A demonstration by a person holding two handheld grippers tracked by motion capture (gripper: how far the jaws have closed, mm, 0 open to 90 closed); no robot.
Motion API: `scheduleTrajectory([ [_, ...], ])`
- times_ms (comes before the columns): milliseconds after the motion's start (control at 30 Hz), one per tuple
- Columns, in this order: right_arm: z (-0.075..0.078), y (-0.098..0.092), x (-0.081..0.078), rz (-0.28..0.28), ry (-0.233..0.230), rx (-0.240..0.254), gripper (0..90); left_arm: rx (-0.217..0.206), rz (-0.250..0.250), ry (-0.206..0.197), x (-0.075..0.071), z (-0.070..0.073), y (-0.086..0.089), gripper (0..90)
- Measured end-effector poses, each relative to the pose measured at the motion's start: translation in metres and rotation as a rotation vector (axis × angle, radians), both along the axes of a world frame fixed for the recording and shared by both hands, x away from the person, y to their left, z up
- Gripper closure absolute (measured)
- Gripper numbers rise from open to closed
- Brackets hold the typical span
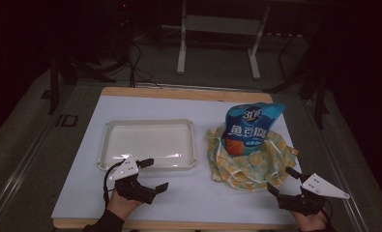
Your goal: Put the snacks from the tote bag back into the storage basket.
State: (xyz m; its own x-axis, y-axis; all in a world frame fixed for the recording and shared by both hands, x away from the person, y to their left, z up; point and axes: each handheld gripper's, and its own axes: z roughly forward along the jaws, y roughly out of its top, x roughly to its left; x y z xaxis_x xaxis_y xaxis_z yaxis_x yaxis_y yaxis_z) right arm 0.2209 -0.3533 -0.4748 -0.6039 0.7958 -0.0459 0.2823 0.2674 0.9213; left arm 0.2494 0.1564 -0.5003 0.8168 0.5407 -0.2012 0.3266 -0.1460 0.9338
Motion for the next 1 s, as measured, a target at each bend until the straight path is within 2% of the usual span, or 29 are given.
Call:
scheduleTrajectory([
  [67, 0.001, -0.001, 0.0, 0.014, -0.006, 0.008, 10.7, -0.021, -0.007, 0.004, 0.002, 0.001, 0.0, 0.4],
  [133, 0.003, 0.0, 0.0, 0.003, -0.014, -0.004, 10.7, -0.027, -0.01, -0.005, 0.002, 0.004, -0.002, 0.5],
  [167, 0.004, -0.001, 0.0, 0.017, -0.016, 0.003, 10.7, -0.03, -0.02, -0.012, 0.002, 0.006, -0.003, 0.5],
  [300, 0.008, 0.001, 0.002, 0.02, -0.014, 0.01, 10.7, -0.018, -0.022, -0.047, 0.001, 0.013, -0.008, 0.5],
  [500, 0.013, 0.002, 0.005, 0.031, -0.023, 0.008, 10.8, -0.036, -0.03, -0.04, 0.007, 0.016, -0.011, 0.5],
  [600, 0.016, 0.003, 0.007, 0.031, -0.032, -0.004, 11.0, -0.032, -0.037, -0.048, 0.01, 0.018, -0.015, 0.5],
  [767, 0.018, 0.004, 0.012, 0.039, -0.035, -0.018, 11.3, -0.001, -0.057, -0.069, 0.015, 0.026, -0.027, 0.5],
  [1000, 0.024, 0.004, 0.018, 0.043, -0.047, -0.019, 11.7, 0.002, -0.093, -0.06, 0.025, 0.034, -0.046, 0.5],
])
